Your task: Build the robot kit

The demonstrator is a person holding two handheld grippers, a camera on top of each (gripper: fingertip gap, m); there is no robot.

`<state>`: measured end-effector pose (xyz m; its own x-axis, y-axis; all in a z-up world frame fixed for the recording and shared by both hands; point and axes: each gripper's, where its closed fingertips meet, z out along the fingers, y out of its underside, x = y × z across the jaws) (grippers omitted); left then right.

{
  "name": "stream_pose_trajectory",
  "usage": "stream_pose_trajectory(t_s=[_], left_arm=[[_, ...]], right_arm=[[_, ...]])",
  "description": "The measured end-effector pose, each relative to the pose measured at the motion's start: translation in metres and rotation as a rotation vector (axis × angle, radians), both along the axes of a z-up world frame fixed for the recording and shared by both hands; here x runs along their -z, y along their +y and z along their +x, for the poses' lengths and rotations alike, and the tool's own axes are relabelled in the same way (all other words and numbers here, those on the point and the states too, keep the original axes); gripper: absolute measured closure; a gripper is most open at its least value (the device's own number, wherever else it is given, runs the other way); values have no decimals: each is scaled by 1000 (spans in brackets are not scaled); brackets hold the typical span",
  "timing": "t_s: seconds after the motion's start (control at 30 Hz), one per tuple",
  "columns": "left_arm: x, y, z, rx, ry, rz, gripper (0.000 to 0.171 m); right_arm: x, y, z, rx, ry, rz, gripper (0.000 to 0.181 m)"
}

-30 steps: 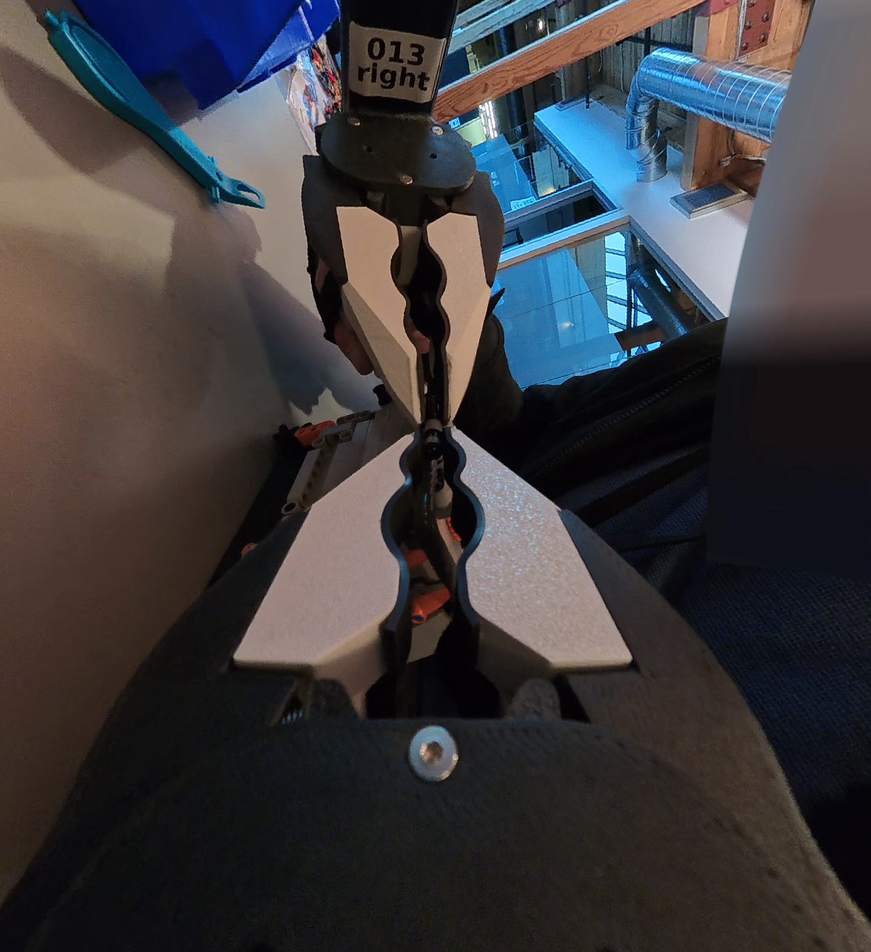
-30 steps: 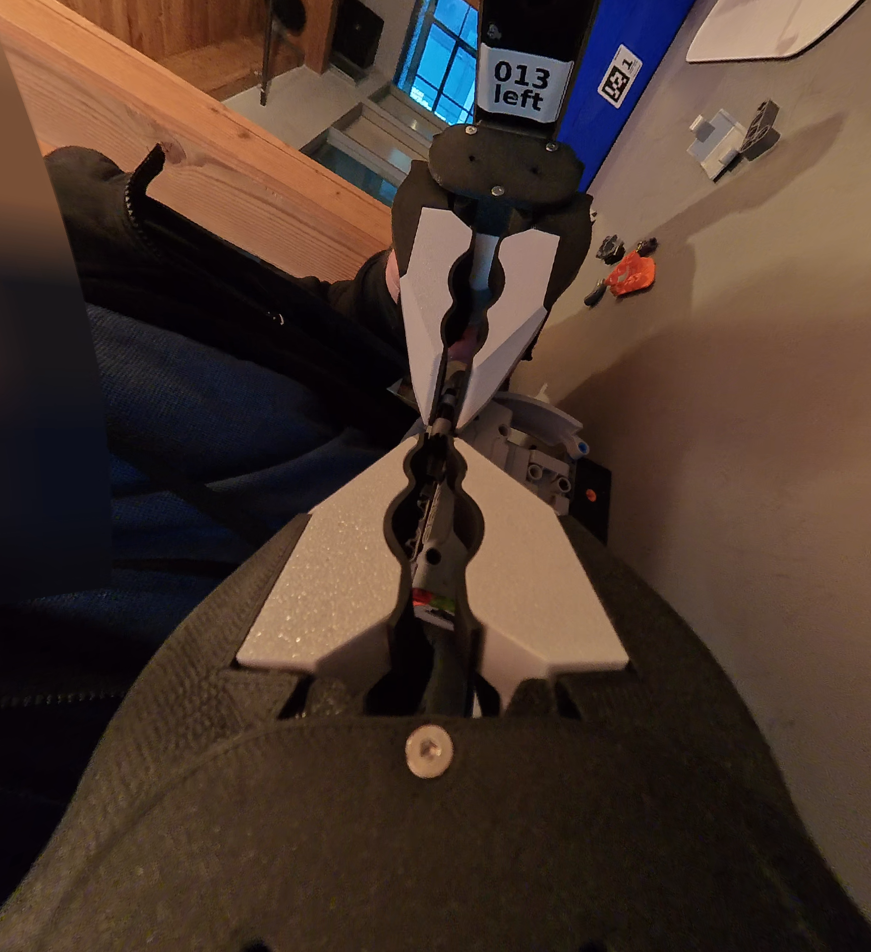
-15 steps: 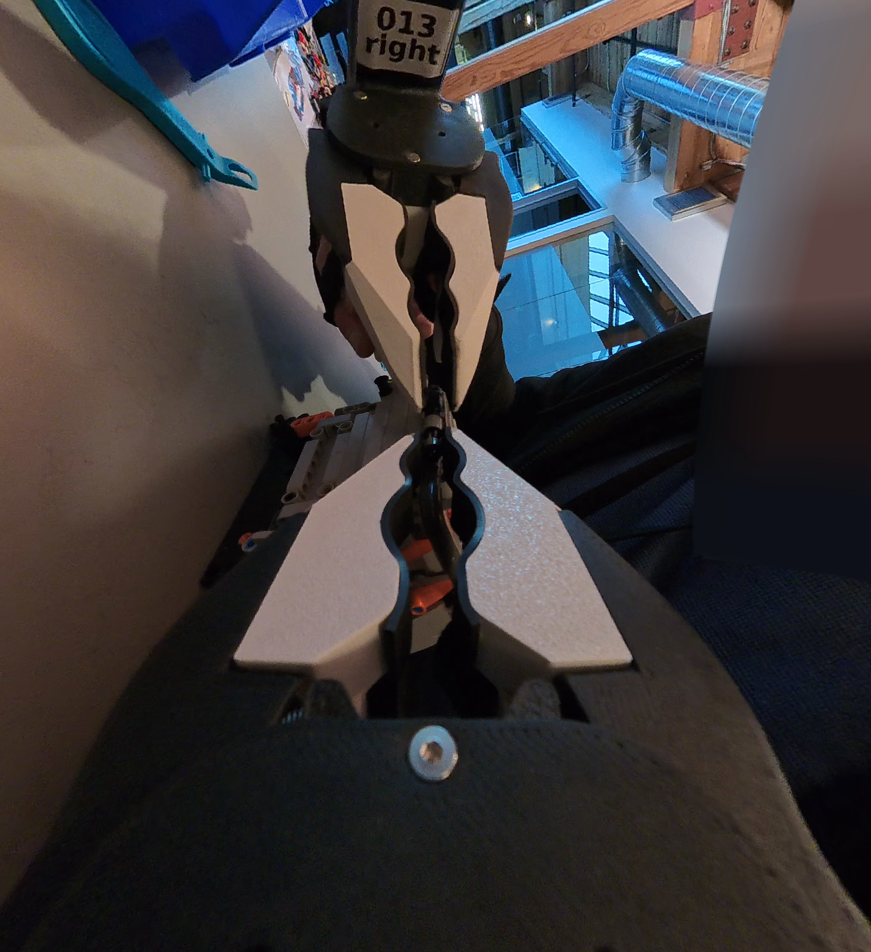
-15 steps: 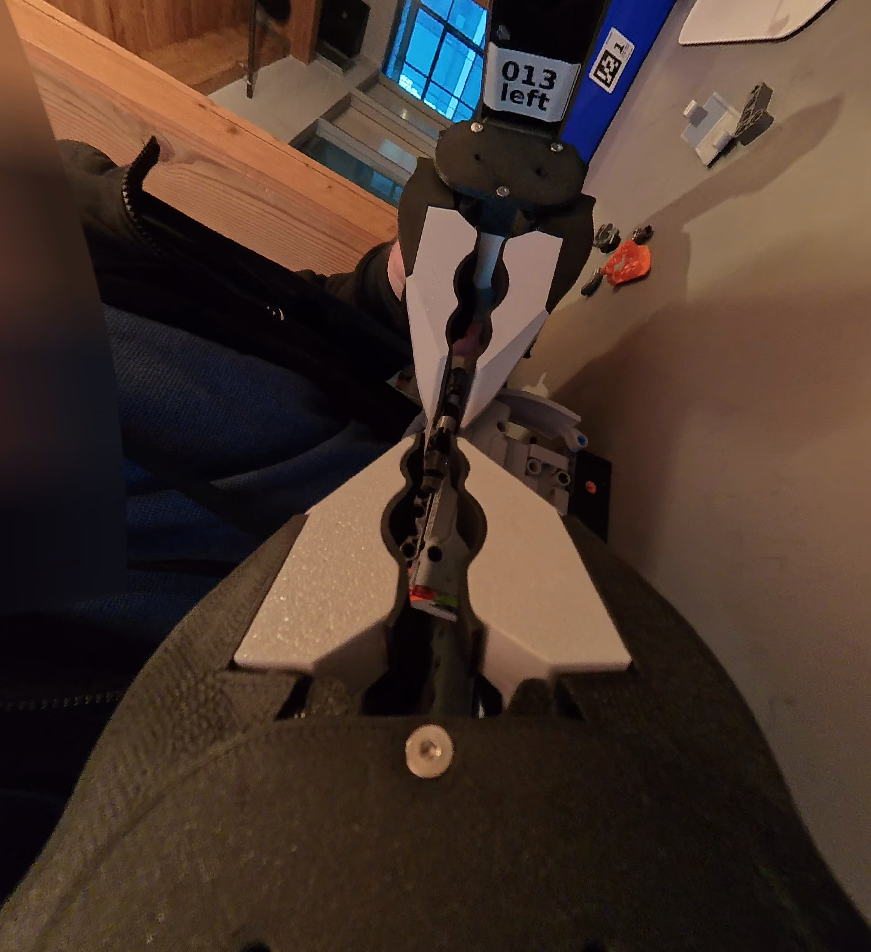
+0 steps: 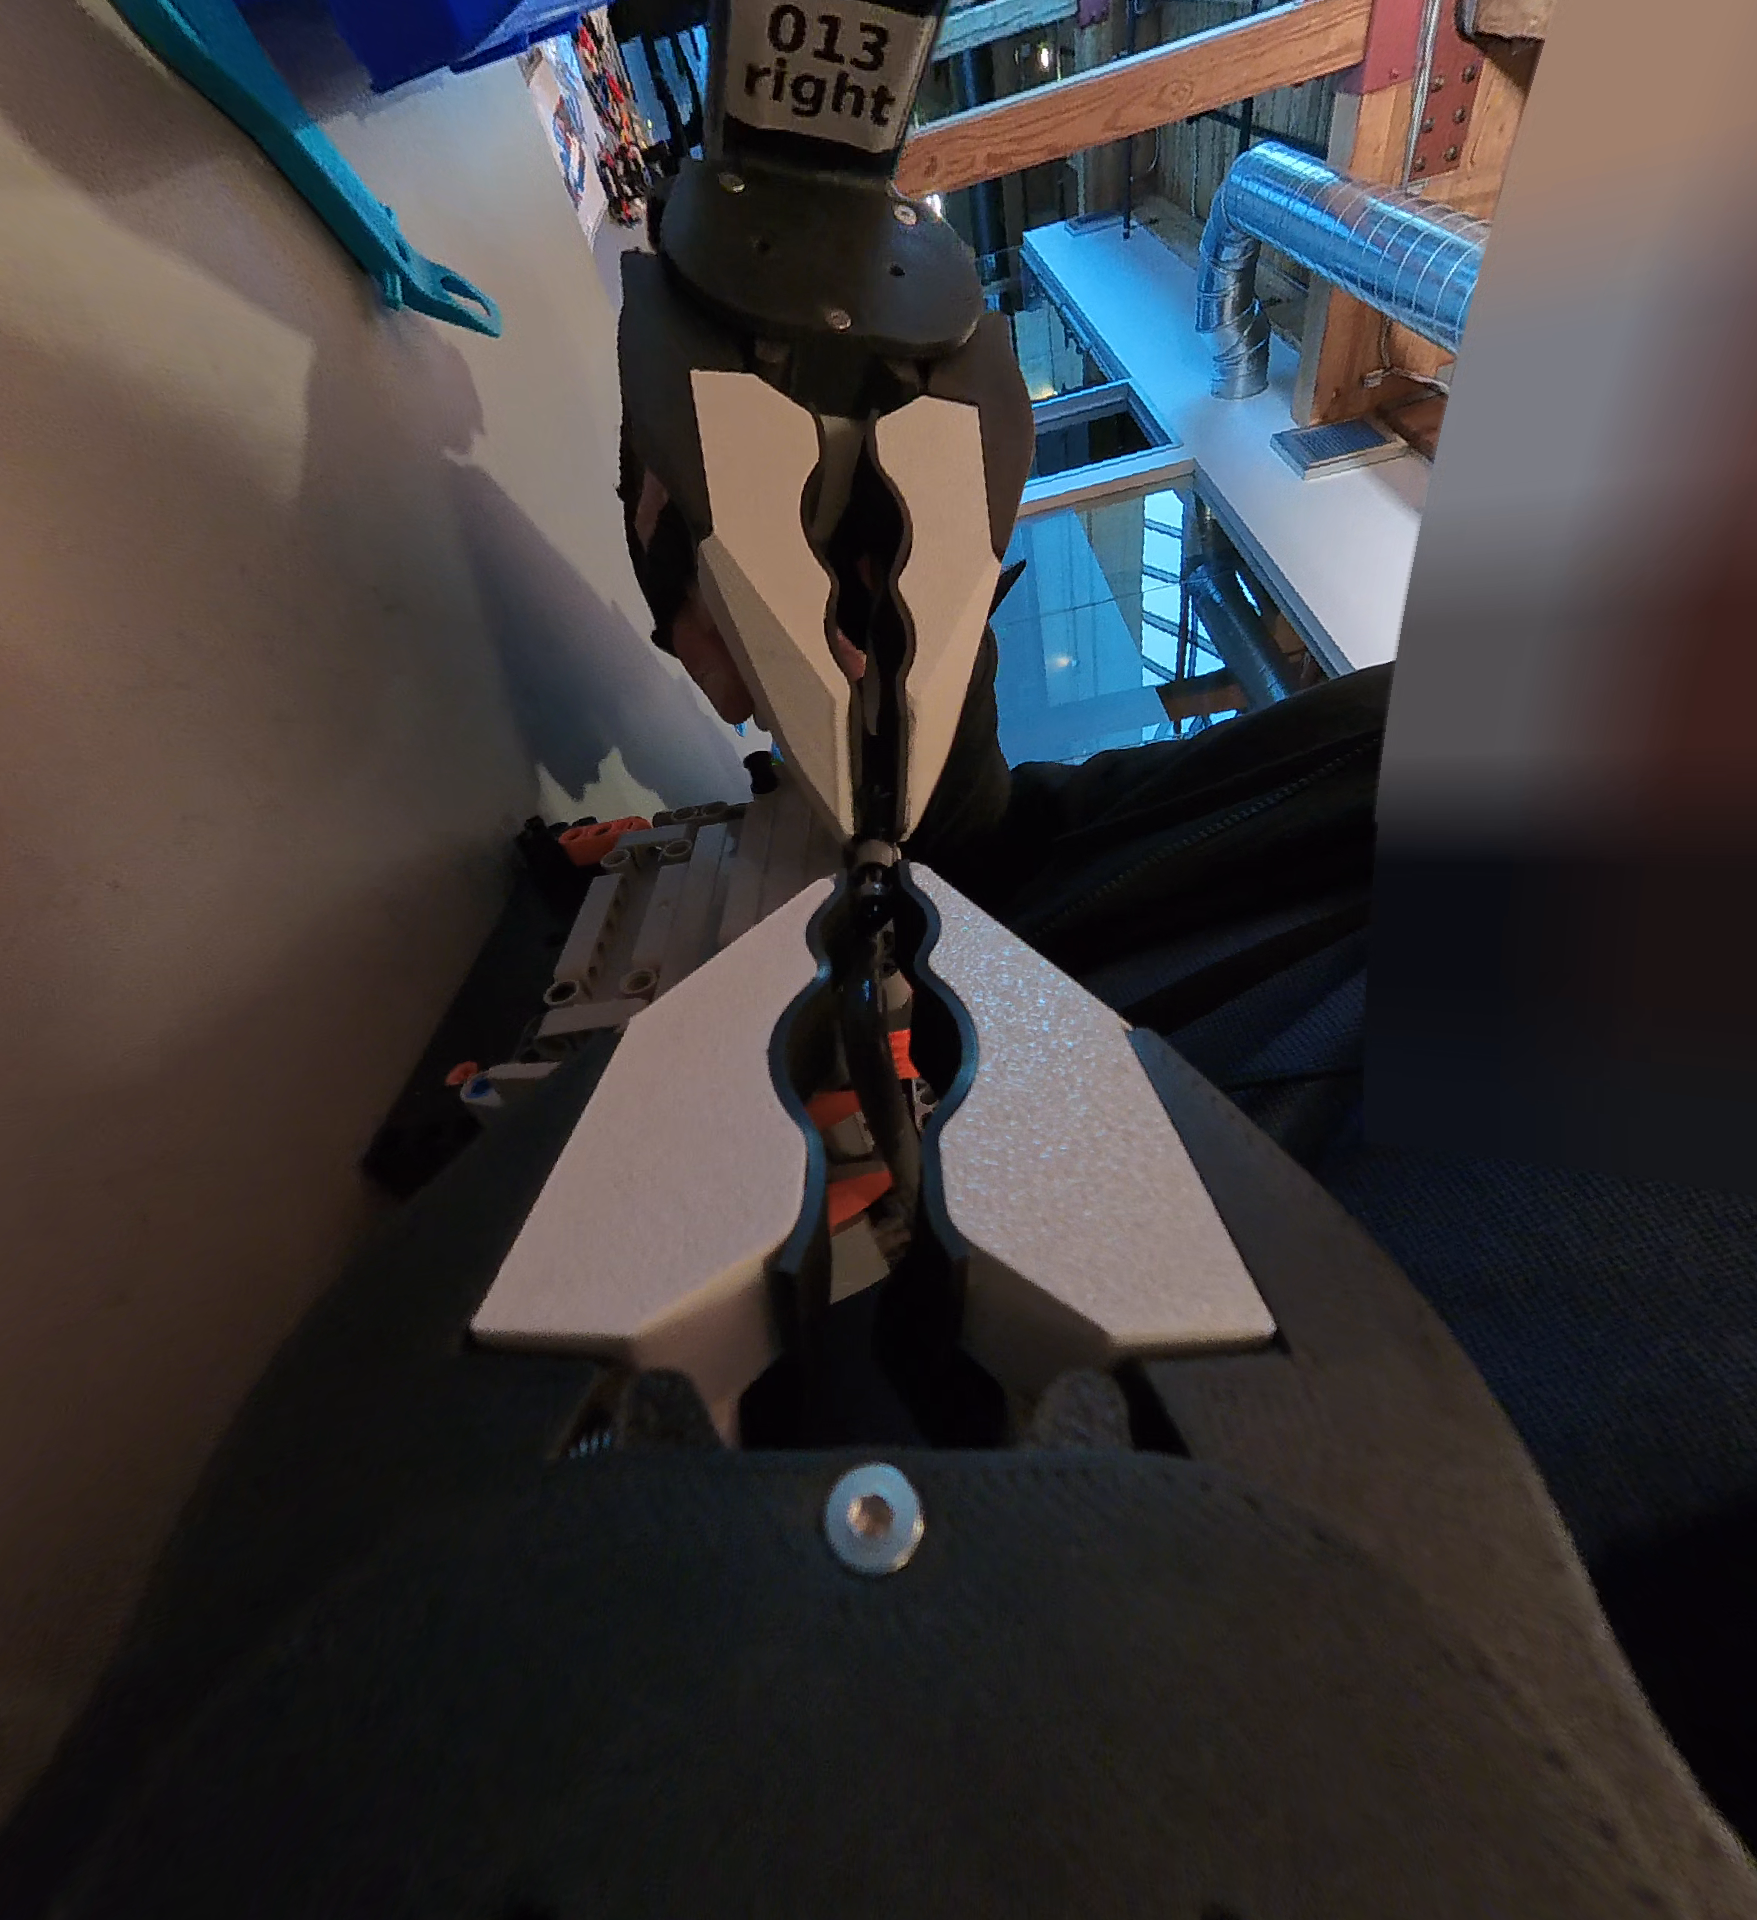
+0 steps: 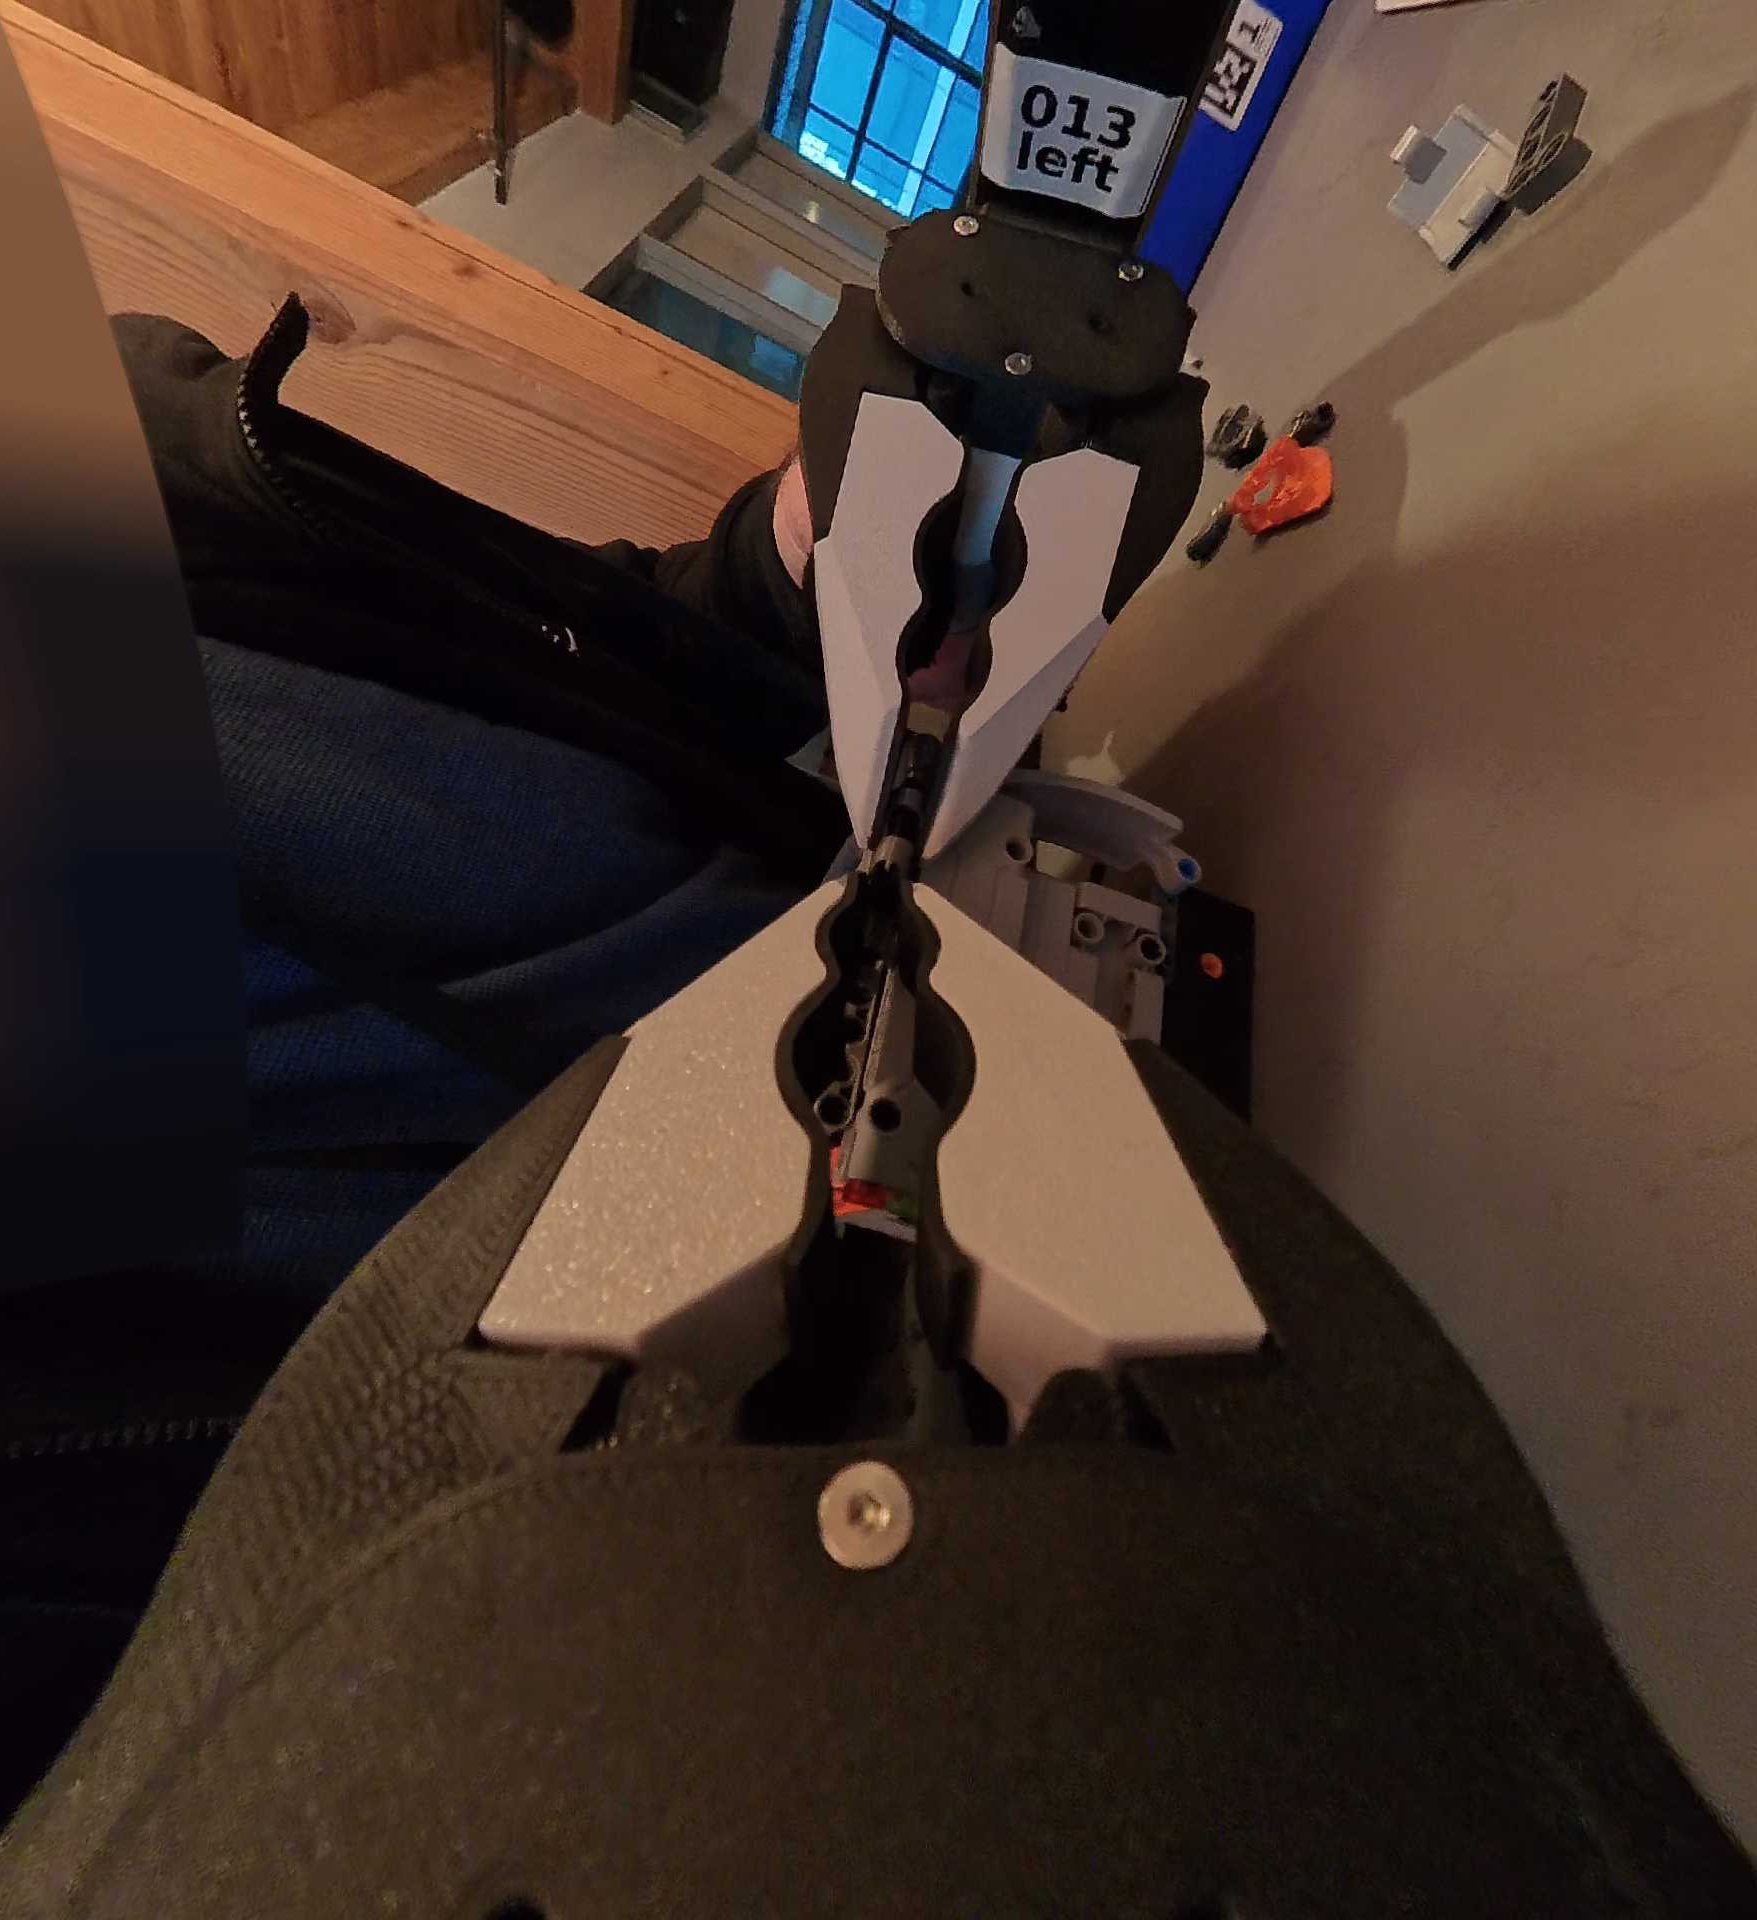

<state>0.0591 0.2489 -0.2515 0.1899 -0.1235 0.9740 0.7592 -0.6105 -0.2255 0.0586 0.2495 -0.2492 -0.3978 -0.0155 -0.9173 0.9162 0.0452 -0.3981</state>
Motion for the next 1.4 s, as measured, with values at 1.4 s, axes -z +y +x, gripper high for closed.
stream_pose_trajectory(t_s=[1.4], left_arm=[[-2, -23, 37, -34, -156, -18, 168]], right_arm=[[-2, -16, 34, -124, -90, -48, 181]])
